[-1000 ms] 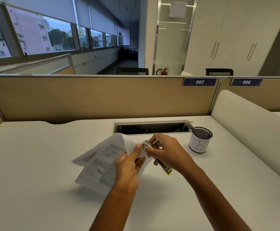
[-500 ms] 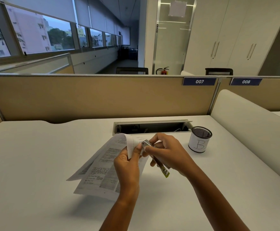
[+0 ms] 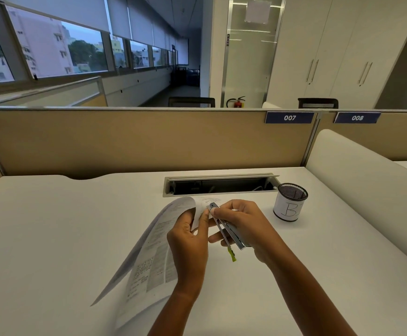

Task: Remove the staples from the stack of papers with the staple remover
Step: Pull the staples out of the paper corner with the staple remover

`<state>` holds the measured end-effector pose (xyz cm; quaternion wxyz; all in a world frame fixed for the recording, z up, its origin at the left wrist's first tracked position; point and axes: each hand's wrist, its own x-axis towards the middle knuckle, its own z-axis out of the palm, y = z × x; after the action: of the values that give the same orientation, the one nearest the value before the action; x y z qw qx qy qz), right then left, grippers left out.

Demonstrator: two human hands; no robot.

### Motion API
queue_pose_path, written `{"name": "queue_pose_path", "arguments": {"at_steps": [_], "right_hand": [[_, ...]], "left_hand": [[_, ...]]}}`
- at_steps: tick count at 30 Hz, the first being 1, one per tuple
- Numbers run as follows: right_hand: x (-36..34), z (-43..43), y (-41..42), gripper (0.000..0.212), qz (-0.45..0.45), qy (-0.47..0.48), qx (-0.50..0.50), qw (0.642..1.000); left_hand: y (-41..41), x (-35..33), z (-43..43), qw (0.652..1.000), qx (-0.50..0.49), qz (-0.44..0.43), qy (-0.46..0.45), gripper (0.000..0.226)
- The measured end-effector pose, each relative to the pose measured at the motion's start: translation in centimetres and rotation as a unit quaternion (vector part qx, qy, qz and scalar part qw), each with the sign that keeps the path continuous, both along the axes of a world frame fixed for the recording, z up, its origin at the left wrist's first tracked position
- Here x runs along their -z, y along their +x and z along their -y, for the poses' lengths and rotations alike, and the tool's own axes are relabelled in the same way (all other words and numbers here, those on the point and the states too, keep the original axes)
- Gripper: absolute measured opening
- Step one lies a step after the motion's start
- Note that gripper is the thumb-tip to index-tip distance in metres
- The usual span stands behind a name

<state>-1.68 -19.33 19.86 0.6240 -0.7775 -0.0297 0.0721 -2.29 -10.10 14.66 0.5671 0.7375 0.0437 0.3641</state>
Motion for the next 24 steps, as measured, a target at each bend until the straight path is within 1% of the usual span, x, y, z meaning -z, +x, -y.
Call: {"name": "queue_pose_path", "arguments": {"at_steps": [6,8,12,18,20,24], "right_hand": [[0.1,-0.2,-0.1,0.025,-0.014,0.036,0.0,0.999],[0.3,-0.4,0.0,0.026,-0.016,0.041,0.008,0.999],[0.6,-0.7,-0.1,0.026,-0.019,0.074,0.015,0.997],[1.3,-1.1,-0.1,0.026,-0.033,0.118,0.023,0.992],[1.4,-1.2,-0.1,0.026,-0.028,0.114,0.026,0.993],[1.1,-1.1,0.1,0.024,-0.011,0.08,0.0,0.997]], "left_hand": [[0.3,0.3,-0.2,1.0,0.018,0.017,-0.006,0.012],[0.3,0.4,-0.2,1.0,0.014,0.019,-0.01,0.011],[0.5,0.5,-0.3,1.0,0.01,0.019,-0.012,0.016],[0.6,0.5,-0.4,0.999,0.009,0.017,-0.03,0.016],[0.6,0.4,-0.5,0.999,0.011,0.01,-0.041,0.015],[0.6,0.2,-0.6,0.997,0.026,0.0,-0.071,0.024]]}}
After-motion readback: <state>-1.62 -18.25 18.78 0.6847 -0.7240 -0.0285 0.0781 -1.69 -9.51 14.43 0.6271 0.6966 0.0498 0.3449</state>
